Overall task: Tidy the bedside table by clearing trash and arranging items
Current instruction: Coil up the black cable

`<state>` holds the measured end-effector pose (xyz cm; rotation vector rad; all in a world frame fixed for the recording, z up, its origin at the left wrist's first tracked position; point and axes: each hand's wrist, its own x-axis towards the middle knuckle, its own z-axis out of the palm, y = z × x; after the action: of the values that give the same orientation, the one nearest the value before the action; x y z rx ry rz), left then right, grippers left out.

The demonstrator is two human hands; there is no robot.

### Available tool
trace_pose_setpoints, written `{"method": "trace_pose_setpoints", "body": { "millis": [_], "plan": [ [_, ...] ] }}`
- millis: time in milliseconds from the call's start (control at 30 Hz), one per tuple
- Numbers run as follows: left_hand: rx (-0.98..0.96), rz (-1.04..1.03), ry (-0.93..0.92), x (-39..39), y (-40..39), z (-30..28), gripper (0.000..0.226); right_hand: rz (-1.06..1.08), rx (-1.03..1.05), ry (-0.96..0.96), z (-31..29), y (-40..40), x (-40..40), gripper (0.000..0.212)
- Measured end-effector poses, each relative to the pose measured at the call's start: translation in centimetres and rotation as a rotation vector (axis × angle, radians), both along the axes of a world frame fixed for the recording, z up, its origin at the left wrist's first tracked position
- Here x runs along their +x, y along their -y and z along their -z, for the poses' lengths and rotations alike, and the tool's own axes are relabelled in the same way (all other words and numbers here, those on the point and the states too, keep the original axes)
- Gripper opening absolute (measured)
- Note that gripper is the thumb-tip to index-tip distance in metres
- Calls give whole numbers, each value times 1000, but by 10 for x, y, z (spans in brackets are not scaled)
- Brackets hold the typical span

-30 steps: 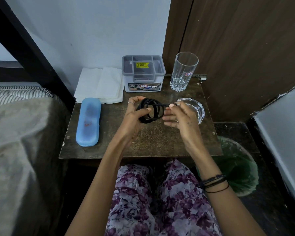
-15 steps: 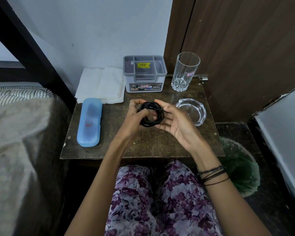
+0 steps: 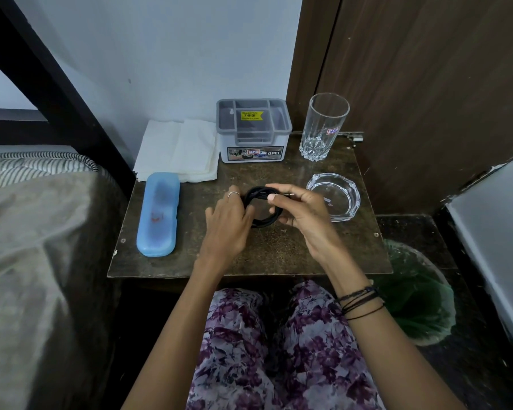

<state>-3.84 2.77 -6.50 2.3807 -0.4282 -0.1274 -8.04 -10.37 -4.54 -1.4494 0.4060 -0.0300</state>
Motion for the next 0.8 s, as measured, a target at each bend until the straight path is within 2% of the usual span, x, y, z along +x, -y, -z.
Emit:
{"method": "trace_pose_setpoints", "body": {
  "millis": [67, 200, 267, 300, 400, 467, 633, 800],
  "plan": [
    [5, -23, 6, -1, -2, 1, 17, -1, -22, -8, 5, 0, 3, 23],
    [209, -126, 156, -1, -4, 7, 32, -7, -48, -15, 14, -8, 14, 19],
    [229, -140, 110, 3, -6, 8, 31, 15, -58, -8, 16, -12, 21, 16],
    [147, -142, 22, 7, -8, 8, 30, 29, -66, -2, 18, -12, 25, 16],
    [-390, -153, -463, 21, -14, 2, 28, 65, -66, 5, 21, -10, 32, 15],
    [-563, -144, -601, 28, -23, 1, 27, 82, -21, 6, 24, -8, 34, 15],
    [-534, -111, -477, 29, -37, 4, 25, 75, -21, 7, 27, -10, 38, 15],
    [-564, -133, -465, 29, -40, 6, 22, 56, -86, 21, 26, -9, 41, 15]
  ]
}}
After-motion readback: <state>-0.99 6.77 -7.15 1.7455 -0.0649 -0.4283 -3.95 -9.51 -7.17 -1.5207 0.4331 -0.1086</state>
